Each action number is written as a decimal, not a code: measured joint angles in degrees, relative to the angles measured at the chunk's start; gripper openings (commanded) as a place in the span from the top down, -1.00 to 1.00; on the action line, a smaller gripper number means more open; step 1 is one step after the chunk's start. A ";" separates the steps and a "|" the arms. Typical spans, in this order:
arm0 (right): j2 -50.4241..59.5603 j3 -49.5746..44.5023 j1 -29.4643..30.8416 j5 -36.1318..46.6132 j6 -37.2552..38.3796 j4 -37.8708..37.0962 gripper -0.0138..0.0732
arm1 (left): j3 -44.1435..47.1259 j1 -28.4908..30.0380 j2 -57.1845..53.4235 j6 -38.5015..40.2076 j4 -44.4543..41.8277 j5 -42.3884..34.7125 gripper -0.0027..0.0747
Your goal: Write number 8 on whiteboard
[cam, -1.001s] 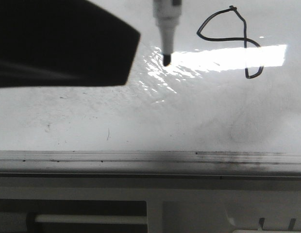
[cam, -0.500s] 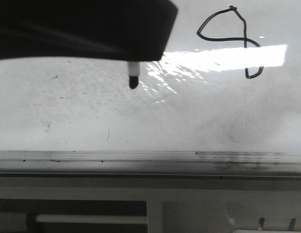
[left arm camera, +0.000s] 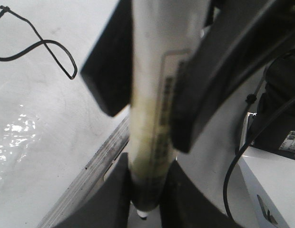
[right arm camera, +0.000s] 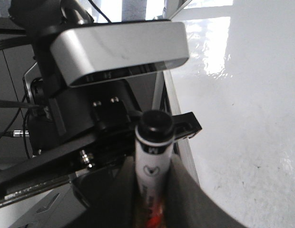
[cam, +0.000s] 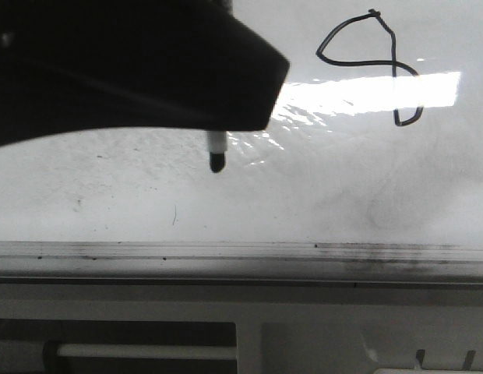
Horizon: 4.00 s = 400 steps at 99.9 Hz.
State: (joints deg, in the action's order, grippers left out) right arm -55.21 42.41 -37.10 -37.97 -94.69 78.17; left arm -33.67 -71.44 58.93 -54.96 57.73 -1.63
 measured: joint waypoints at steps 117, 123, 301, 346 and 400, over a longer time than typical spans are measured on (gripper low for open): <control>17.47 -1.26 0.00 23.62 0.54 1.73 0.83 | 3.86 -0.03 5.12 0.00 16.46 -3.19 0.98; 18.01 -1.26 0.00 23.77 0.54 1.73 0.83 | 3.86 -0.03 5.77 0.00 16.66 -3.76 0.98; 18.32 -1.35 0.00 28.81 0.69 11.71 0.83 | -8.57 17.20 16.19 -21.91 47.95 -9.90 0.67; 18.32 -1.35 0.00 28.81 0.81 11.84 0.83 | -8.91 19.12 15.83 -21.80 47.95 -5.47 -0.26; 26.63 -8.28 0.00 32.50 0.66 6.72 0.83 | -1.22 13.98 -9.54 -21.93 47.84 -12.87 -0.07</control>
State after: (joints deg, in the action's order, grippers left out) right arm -28.58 34.13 -37.10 -5.47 -94.02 84.89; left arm -34.89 -57.46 49.39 -76.89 105.57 -14.50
